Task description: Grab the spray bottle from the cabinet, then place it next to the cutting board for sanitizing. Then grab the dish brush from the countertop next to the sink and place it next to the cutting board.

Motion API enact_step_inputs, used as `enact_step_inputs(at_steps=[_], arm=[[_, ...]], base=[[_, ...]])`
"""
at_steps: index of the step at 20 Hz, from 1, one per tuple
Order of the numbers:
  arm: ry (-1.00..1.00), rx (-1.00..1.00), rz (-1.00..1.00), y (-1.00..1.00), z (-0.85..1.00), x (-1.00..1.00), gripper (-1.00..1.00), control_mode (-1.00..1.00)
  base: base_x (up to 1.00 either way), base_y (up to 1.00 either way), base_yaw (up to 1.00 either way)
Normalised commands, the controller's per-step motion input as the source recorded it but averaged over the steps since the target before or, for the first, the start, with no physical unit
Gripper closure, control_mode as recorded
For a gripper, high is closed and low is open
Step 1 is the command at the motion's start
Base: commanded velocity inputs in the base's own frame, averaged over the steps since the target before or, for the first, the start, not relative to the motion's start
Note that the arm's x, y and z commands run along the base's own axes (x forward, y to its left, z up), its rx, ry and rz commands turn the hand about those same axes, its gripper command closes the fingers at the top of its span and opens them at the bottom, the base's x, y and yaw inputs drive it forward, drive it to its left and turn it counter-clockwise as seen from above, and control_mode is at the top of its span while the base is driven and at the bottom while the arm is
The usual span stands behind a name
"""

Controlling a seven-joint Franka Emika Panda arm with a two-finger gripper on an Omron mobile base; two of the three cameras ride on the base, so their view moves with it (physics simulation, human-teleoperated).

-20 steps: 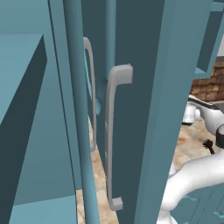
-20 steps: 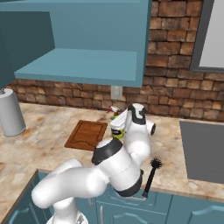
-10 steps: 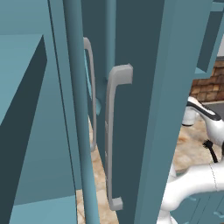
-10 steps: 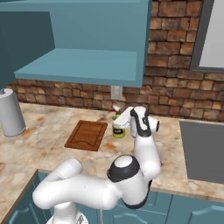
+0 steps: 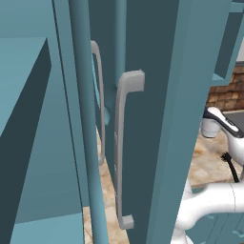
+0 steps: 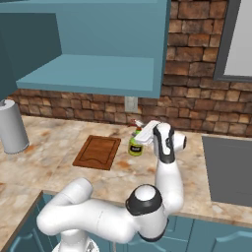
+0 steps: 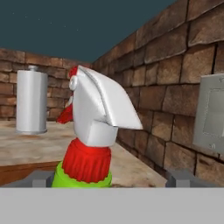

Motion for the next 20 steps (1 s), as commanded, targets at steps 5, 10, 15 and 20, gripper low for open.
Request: enact_step_inputs(at_steps=[5, 10, 15, 20], arm=[[0.0, 0.0, 0.0, -0.26, -0.01, -0.05, -1.0, -1.0], [0.0, 0.0, 0.0, 0.08, -0.01, -0.27, -1.0, -1.0], [0.0, 0.0, 0.0, 0.16, -0.08, -0.32, -1.0, -1.0], [-0.02, 0.0, 0.0, 0.0, -0.01, -0.38, -1.0, -1.0]], base=[[0.0, 0.0, 0.0], [0.0, 0.0, 0.0], [0.0, 0.0, 0.0], [0.0, 0.0, 0.0]])
